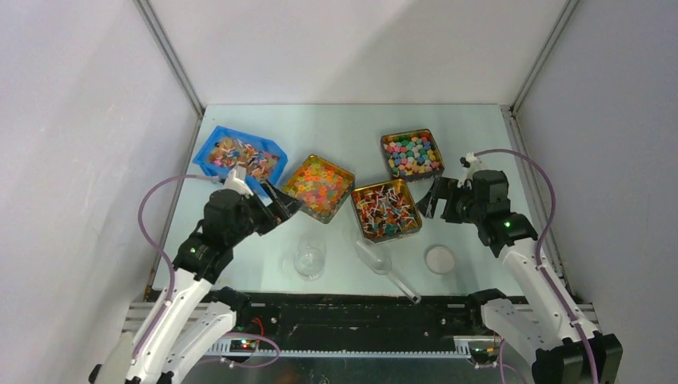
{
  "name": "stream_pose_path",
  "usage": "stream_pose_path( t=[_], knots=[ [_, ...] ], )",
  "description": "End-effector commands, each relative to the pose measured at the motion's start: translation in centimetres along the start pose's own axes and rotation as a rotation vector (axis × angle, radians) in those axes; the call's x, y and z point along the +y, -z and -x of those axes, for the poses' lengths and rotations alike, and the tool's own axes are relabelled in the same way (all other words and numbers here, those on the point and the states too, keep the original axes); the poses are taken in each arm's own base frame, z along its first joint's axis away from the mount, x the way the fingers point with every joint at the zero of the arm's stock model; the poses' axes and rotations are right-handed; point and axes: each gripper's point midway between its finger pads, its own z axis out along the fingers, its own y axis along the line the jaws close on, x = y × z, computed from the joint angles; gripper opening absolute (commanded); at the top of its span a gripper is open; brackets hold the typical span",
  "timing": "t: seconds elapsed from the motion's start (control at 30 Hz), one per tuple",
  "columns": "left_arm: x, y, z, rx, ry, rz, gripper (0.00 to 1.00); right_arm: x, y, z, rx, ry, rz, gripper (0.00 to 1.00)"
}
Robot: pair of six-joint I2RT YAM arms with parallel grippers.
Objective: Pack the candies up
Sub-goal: Pick up the spatula from the center of the board.
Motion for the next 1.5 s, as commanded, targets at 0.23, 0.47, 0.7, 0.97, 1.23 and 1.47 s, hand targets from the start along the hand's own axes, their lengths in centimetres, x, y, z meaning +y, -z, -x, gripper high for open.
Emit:
stream_pose_path(
  t=[0.23, 0.47, 0.7, 0.97, 1.23, 1.47],
  knots=[
    [-0.4, -1.5, -1.9, 0.113, 0.026, -0.021, 0.98, 0.4, 0.7, -1.2, 0.053, -0.037, 0.025, 1.00],
    [-0.7, -2.8, -7.3, 0.324, -0.014, 0.039, 0.92, 0.3, 0.8, -1.6, 0.071, -0.036, 0.021, 1.00],
    [-2.6, -4.0, -13.5, 0.526, -0.120, 0.048, 0.84, 0.3, 0.8, -1.2, 0.072, -0.033, 0.015, 1.00],
    [-3.4, -6.1, -17.2, 0.655, -0.140, 0.051, 0.72, 0.2, 0.9, -1.6, 0.088, -0.031, 0.009, 1.00],
    [-3.3, -8.8, -19.1, 0.740, -0.149, 0.096, 0.62, -0.1, 1.1, -1.8, 0.092, -0.030, -0.002, 1.00],
    [-2.1, -9.6, -20.9, 0.811, -0.128, 0.176, 0.52, -0.1, 1.3, -1.8, 0.089, -0.037, -0.001, 1.00]
  ],
)
